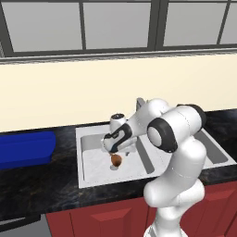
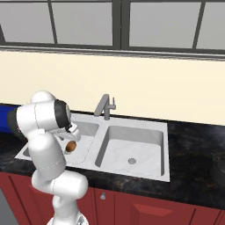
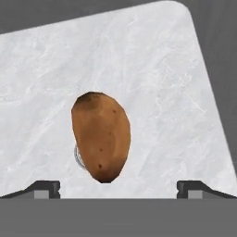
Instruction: Pick up all produce items and place them in the sink. Turn on the sink faucet to wash them. Then turn the sink off and put them in the tray.
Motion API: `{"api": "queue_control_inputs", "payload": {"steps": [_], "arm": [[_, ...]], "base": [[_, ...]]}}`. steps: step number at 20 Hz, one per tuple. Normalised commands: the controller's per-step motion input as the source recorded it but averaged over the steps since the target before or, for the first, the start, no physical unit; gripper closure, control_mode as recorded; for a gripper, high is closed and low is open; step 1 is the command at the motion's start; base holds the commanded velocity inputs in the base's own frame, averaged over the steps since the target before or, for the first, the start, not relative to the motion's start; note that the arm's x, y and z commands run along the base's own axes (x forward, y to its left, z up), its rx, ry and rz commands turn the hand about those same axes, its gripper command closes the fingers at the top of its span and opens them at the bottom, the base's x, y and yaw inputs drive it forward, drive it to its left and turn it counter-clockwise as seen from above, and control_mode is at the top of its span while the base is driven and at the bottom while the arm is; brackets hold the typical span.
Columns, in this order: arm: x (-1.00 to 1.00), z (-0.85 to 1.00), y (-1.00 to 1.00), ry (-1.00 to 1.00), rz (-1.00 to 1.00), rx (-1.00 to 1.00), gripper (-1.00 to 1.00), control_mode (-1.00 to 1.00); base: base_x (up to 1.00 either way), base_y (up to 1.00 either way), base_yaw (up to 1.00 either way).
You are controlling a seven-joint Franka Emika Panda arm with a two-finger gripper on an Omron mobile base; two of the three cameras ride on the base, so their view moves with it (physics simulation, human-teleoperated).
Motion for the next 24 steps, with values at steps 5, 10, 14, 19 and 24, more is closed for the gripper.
{"api": "queue_control_inputs", "payload": {"steps": [5, 10, 14, 19, 24], "arm": [[0.23, -0.36, 0.00, 0.00, -0.02, 0.00, -1.00, -1.00], [0.04, -0.27, 0.00, 0.00, -0.01, 0.00, -1.00, -1.00], [0.00, -0.24, 0.00, 0.00, 0.00, 0.00, -1.00, -1.00], [0.02, -0.28, 0.00, 0.00, 0.00, 0.00, -1.00, -1.00], [0.07, -0.25, 0.00, 0.00, 0.00, 0.00, -1.00, -1.00]], "base": [[0.00, 0.00, 0.00], [0.00, 0.00, 0.00], [0.00, 0.00, 0.00], [0.00, 0.00, 0.00], [0.00, 0.00, 0.00]]}}
